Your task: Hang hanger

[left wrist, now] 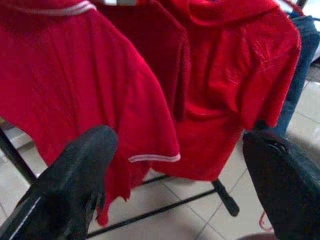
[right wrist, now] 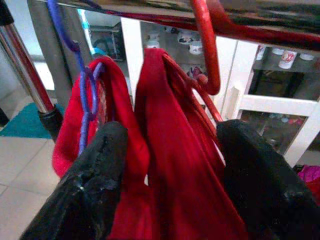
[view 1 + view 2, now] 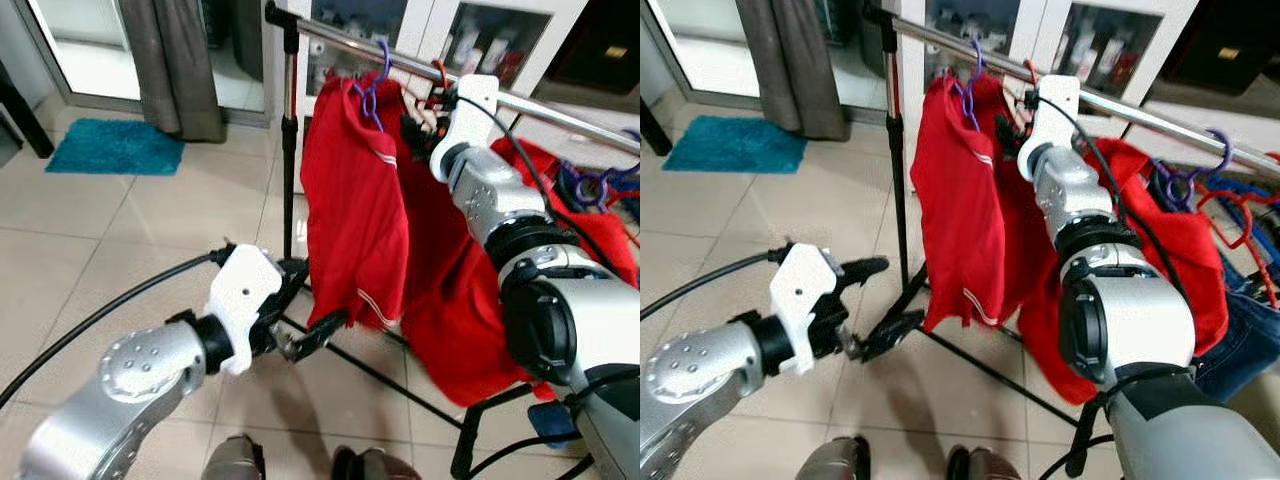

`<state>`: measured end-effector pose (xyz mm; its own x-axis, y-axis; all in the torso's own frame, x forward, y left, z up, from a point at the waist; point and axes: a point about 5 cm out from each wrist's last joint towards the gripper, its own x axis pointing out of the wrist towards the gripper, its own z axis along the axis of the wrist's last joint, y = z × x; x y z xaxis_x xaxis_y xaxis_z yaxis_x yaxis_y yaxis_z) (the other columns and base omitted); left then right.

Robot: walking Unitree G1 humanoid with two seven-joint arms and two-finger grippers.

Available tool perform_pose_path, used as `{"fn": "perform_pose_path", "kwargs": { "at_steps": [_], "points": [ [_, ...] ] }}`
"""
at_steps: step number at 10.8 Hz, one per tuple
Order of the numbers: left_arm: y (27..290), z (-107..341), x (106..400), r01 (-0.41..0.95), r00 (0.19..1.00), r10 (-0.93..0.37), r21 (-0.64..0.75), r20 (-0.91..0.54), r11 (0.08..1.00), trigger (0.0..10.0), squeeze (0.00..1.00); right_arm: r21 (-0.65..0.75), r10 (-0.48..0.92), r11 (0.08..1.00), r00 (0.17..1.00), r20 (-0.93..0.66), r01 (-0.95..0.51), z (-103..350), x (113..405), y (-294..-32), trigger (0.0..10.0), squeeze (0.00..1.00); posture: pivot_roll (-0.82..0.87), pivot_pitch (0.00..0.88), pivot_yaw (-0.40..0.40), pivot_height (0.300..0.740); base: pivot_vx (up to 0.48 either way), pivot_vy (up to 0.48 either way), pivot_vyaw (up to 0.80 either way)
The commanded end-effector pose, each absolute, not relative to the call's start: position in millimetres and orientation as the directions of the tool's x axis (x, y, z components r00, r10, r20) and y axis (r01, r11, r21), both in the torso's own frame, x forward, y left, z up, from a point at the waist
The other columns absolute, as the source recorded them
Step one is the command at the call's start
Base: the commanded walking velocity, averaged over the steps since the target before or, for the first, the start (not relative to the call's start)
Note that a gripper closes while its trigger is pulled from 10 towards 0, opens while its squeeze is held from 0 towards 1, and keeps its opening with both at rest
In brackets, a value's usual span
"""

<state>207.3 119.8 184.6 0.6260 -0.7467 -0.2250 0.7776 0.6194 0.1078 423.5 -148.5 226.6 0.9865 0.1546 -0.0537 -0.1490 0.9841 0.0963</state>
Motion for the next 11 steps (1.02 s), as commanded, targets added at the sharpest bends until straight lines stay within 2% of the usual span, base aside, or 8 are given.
{"fn": "perform_pose_path", "kwargs": {
  "at_steps": [1, 3, 4, 6, 7, 9, 11],
  "points": [
    [118.6, 185.6, 202.2, 0.791, 0.609, -0.76, 0.098, -0.228, 0.604, 10.0, 0.0, 0.109, 0.133, 0.987, 0.986, -0.099, -0.122, 218.9, 422.2, -159.9, 0.0, 0.0, 0.2, 0.226, -0.076, 0.74, 0.0, 0.0, 0.0],
    [118.0, 185.1, 200.8, 0.793, 0.605, -0.76, 0.097, -0.237, 0.601, 10.0, 0.0, 0.041, 0.23, 0.973, 0.966, -0.116, -0.227, 219.8, 421.0, -160.5, 0.0, 0.0, 0.2, 0.216, -0.085, 0.74, 0.0, 0.0, 0.0],
    [118.9, 186.0, 201.1, 0.789, 0.61, -0.757, 0.096, -0.235, 0.607, 10.0, 0.0, -0.048, 0.314, 0.946, 0.943, -0.113, -0.321, 224.9, 419.2, -166.9, 10.0, 0.0, 0.18, 0.197, -0.093, 0.74, 0.0, 0.0, 0.0],
    [115.2, 182.5, 203.3, 0.788, 0.612, -0.758, 0.092, -0.225, 0.609, 10.0, 0.0, -0.114, 0.379, 0.917, 0.924, -0.054, -0.382, 237.4, 415.6, -182.7, 10.0, 0.0, 0.15, 0.168, -0.094, 0.74, 0.0, 0.0, 0.0],
    [113.0, 182.0, 205.1, 0.789, 0.611, -0.761, 0.091, -0.219, 0.607, 10.0, 0.0, -0.131, 0.367, 0.919, 0.928, -0.06, -0.371, 238.1, 414.6, -189.7, 10.0, 1.0, 0.14, 0.15, -0.09, 0.74, 0.0, 0.0, 0.0],
    [110.6, 181.5, 209.0, 0.79, 0.61, -0.764, 0.092, -0.211, 0.606, 10.0, 0.0, -0.11, 0.351, 0.928, 0.935, -0.057, -0.355, 237.4, 413.2, -197.5, 10.0, 1.0, 0.14, 0.138, -0.089, 0.74, 0.0, 0.0, 0.0],
    [111.1, 180.9, 212.2, 0.788, 0.613, -0.762, 0.094, -0.208, 0.609, 10.0, 0.0, -0.078, 0.361, 0.927, 0.93, -0.073, -0.366, 232.2, 414.1, -188.6, 10.0, 1.0, 0.14, 0.132, -0.085, 0.74, 0.0, 0.0, 0.0]
  ]
}}
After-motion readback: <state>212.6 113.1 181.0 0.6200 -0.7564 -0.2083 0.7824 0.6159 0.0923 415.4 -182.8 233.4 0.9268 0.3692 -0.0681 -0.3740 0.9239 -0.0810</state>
